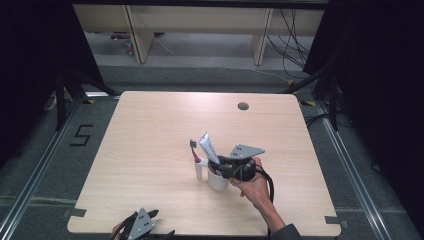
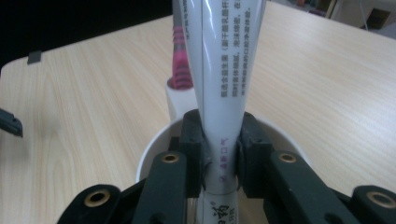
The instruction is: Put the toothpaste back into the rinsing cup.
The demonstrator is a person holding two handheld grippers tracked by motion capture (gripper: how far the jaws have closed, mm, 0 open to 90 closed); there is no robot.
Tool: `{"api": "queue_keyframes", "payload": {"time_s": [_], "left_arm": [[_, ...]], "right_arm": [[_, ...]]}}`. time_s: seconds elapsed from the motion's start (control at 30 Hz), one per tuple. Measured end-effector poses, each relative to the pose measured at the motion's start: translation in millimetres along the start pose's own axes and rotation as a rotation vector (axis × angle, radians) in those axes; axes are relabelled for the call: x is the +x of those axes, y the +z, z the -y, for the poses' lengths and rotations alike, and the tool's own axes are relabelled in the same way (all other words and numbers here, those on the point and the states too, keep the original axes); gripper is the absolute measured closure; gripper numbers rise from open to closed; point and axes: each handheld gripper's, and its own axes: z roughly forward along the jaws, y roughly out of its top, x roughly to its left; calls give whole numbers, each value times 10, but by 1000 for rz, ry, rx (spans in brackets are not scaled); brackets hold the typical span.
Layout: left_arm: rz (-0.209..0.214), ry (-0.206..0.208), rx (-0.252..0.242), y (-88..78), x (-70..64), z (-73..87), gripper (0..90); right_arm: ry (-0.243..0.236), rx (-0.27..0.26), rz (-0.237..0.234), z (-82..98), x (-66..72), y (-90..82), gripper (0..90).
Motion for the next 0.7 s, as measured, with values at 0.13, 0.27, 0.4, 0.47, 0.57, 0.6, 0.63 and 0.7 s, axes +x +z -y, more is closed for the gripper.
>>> {"api": "queue_keyframes", "payload": {"time_s": [0.13, 0.27, 0.4, 0.47, 0.57, 0.6, 0.63, 0.7], "left_arm": [[3, -7, -7, 1, -2, 0, 191], [-4, 16, 14, -7, 8, -2, 191], [-5, 16, 12, -3, 8, 1, 191], [5, -6, -3, 5, -6, 2, 191], [-4, 19, 19, -7, 10, 0, 191], [-7, 25, 21, -7, 15, -1, 191], [-6, 20, 18, -10, 10, 0, 191], [-8, 32, 25, -18, 22, -2, 191]], "right_arm": [[-5, 16, 7, 26, 11, -16, 752], [13, 17, -5, 46, 17, -40, 734], [14, 8, 2, 47, 24, -71, 707], [7, 9, 12, 44, 31, -84, 696], [9, 18, 13, 51, 39, -87, 656], [12, 16, 21, 56, 43, -86, 647], [22, 23, 18, 60, 50, -93, 645], [29, 23, 10, 61, 48, -119, 640]]}}
